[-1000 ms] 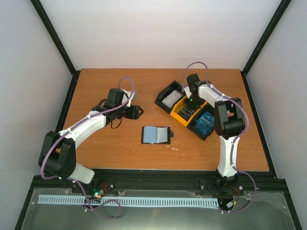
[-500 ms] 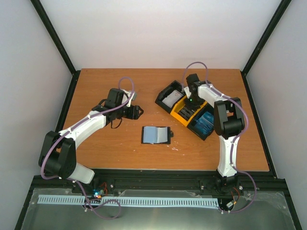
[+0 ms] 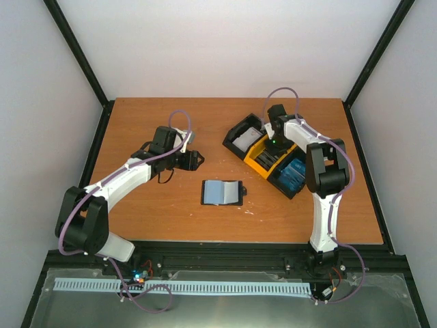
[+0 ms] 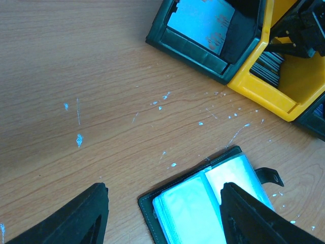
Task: Put the credit cards into the card holder
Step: Pick up the credit card from the storage box.
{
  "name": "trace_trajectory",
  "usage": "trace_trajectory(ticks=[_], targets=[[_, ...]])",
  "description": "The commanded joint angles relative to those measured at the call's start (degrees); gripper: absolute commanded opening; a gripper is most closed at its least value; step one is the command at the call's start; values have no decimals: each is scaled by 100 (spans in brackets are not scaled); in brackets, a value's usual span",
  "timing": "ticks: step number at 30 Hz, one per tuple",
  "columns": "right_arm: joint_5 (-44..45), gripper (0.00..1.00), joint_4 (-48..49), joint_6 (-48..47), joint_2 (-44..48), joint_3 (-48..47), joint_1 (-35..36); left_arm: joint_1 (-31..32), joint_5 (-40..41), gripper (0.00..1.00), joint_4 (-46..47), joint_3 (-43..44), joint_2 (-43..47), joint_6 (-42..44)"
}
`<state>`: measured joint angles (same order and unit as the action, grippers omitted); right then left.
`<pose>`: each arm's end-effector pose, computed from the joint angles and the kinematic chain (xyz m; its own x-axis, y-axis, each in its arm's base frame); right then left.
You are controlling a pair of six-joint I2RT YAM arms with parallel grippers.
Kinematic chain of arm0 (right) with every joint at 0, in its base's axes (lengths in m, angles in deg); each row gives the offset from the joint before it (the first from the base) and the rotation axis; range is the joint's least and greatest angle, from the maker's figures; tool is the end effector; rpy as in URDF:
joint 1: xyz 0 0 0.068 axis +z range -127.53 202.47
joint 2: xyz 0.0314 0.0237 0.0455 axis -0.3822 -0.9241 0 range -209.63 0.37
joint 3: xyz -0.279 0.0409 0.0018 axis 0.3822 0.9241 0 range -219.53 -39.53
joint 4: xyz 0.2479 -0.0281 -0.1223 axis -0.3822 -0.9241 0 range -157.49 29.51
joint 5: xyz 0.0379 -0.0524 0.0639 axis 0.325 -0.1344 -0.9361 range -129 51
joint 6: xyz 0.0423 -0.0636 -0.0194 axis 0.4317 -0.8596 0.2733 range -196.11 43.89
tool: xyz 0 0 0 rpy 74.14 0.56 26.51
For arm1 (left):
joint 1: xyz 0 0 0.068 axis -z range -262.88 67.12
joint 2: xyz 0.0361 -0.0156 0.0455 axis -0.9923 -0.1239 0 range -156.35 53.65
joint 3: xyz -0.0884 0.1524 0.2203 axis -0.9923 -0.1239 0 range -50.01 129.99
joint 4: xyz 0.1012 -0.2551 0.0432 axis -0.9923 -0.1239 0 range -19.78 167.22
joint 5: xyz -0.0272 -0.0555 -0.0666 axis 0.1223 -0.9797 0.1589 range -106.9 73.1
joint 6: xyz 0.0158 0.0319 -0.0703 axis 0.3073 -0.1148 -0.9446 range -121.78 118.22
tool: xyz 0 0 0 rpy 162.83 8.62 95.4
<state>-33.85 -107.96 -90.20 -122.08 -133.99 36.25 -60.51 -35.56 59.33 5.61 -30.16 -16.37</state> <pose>0.4503 0.1040 0.1372 -0.8595 -0.4603 -0.2223 -0.4376 0.8873 -0.1455 0.3115 -0.1516 0.2149 -0.7872 0.0659 -0.6132 0.3797 0.8352 -0.3977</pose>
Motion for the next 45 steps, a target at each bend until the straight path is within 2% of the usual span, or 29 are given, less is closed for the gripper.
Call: trace_trajectory(ticks=[1, 26, 45], targets=[[127, 39, -17, -7, 124, -128, -177, -31, -59, 61, 117, 28, -68, 105], [-22, 37, -119, -15, 233, -227, -323, -31, -75, 61, 109, 55, -110, 114], [748, 24, 251, -121, 424, 14, -297, -31, -74, 61, 136, 28, -100, 97]])
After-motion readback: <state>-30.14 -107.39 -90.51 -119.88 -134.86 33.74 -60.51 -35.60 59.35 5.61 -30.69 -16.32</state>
